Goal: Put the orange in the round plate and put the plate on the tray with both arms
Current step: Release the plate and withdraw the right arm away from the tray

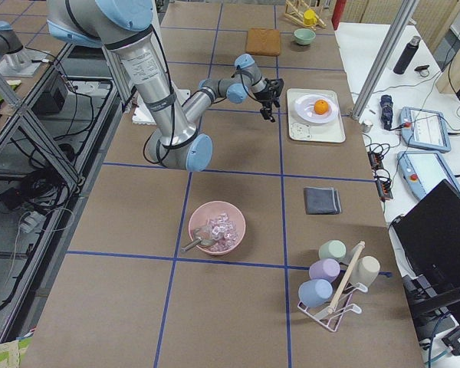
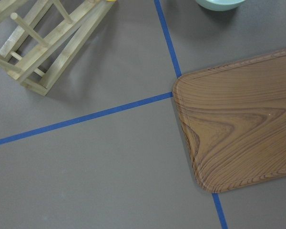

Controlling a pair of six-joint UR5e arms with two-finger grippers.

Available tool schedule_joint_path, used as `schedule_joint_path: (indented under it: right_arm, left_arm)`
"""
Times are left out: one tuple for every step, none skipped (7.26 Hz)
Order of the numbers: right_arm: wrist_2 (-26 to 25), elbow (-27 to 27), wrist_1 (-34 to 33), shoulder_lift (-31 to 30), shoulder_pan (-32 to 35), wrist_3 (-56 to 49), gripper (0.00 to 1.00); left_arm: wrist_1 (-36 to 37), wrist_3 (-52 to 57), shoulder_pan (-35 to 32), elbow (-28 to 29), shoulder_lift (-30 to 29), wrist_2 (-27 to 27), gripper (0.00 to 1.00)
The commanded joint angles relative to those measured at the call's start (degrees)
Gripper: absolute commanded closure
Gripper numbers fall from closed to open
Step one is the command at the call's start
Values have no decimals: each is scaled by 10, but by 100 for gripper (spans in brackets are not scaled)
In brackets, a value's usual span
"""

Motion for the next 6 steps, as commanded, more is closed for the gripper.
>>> schedule_joint_path:
  right_arm:
    - [114, 86, -112, -41, 79, -187, 0]
    - [204, 102, -113, -73, 150, -310, 0]
    - [301, 102, -114, -107, 235, -434, 0]
    - [362, 99, -115, -152, 315, -557, 0]
    - [390, 96, -116, -195, 377, -656, 0]
    - [399, 94, -127, -231, 434, -748, 0]
  left_arm:
    - [0, -1, 0, -22, 26, 0, 0]
    - [0, -2, 0, -22, 31, 0, 0]
    - [0, -19, 0, -23, 35, -1, 0]
    - [0, -91, 1, -33, 36, -1, 0]
    - [6, -141, 1, -51, 36, -2, 0]
    - [7, -151, 2, -60, 36, -2, 0]
